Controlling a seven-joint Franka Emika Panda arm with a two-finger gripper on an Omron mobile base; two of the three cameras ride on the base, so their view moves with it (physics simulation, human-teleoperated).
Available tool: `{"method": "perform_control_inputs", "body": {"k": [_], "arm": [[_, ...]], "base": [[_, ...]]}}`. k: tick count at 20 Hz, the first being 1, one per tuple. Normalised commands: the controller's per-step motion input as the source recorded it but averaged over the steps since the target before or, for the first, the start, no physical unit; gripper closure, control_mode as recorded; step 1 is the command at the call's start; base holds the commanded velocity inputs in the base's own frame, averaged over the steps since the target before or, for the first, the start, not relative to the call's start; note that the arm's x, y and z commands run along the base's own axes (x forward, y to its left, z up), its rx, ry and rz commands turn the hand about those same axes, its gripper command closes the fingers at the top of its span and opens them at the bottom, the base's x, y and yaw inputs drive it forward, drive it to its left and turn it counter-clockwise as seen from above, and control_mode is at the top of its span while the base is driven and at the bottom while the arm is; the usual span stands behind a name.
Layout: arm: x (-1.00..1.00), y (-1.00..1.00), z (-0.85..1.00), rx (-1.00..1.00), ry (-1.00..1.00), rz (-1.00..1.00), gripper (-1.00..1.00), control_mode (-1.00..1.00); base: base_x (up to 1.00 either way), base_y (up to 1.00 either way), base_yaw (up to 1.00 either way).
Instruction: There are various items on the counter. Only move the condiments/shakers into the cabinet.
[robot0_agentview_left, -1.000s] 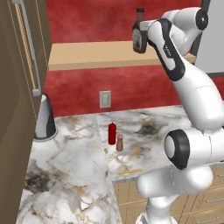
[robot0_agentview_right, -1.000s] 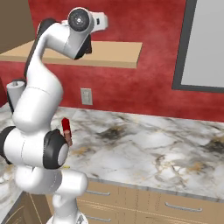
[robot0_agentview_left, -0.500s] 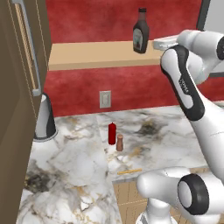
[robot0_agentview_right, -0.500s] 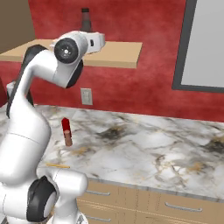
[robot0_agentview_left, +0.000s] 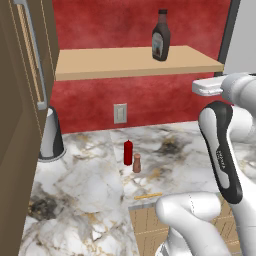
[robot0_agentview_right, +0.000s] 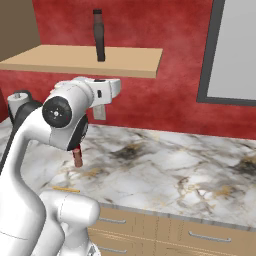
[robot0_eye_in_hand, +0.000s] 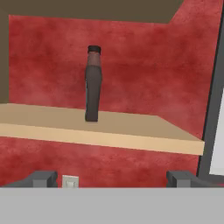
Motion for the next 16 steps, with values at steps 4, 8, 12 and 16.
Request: {"method": "perform_control_inputs", "body": {"k": [4, 8, 12, 16], "arm": [[-0.74, -0.13, -0.91, -0.01, 0.21, -0.02, -1.0, -1.0], [-0.32, 0.0, -0.98, -0.1, 0.29, 0.0, -1.0, -1.0], [0.01, -0.02, -0.78, -0.1, 0.3, 0.04, -1.0, -1.0], [0.27, 0.04, -0.64, -0.01, 0.53, 0.16, -1.0, -1.0]], "base": [[0.0, 0.0, 0.0], [0.0, 0.0, 0.0], [0.0, 0.0, 0.0], [0.0, 0.0, 0.0]]}}
